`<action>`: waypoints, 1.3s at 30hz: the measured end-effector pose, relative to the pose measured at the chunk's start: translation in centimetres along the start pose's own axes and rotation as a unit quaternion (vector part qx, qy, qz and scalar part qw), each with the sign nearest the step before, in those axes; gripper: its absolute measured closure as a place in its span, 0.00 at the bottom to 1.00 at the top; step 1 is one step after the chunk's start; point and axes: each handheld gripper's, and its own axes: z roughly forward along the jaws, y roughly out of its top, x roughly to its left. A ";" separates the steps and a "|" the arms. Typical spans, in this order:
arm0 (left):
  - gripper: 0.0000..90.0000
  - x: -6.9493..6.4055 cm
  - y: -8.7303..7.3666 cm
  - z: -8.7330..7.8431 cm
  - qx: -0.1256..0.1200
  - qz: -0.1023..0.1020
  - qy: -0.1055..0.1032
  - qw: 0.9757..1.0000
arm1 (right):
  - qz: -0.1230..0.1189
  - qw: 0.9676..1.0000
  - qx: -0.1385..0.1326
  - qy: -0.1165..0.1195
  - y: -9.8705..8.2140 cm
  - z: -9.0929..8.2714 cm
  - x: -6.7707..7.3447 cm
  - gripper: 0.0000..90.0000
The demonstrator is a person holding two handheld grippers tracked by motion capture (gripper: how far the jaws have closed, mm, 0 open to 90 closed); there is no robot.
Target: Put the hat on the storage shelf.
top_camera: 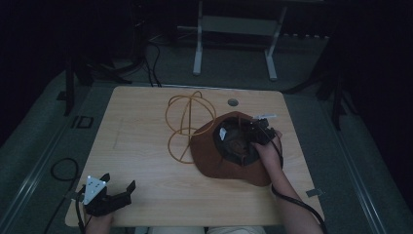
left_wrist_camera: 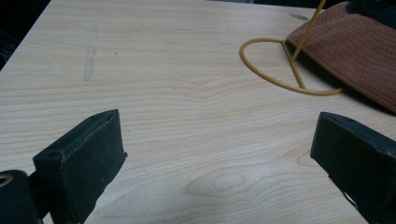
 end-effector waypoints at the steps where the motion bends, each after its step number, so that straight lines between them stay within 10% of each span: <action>1: 0.03 0.0 0.0 0.0 0.000 -0.001 0.000 1.000 | -0.003 1.000 0.000 -0.009 -0.1 0.2 0.2 0.39; 7: 0.03 0.1 0.0 0.0 0.002 -0.005 0.001 1.000 | -0.024 0.999 0.001 -0.041 -0.5 0.7 0.9 0.49; 15: 0.03 0.1 -0.1 0.0 0.005 -0.004 0.002 1.000 | -0.017 0.997 0.009 -0.081 -0.5 0.6 0.7 0.90; 26: 0.04 0.4 0.2 -0.5 -0.004 -0.008 0.016 1.000 | 0.038 0.996 -0.060 -0.046 0.6 -3.4 -1.1 0.93; 39: 0.04 -1.1 0.8 0.5 0.016 0.037 0.005 0.999 | 0.074 0.991 -0.114 -0.014 0.1 -9.1 -3.5 0.93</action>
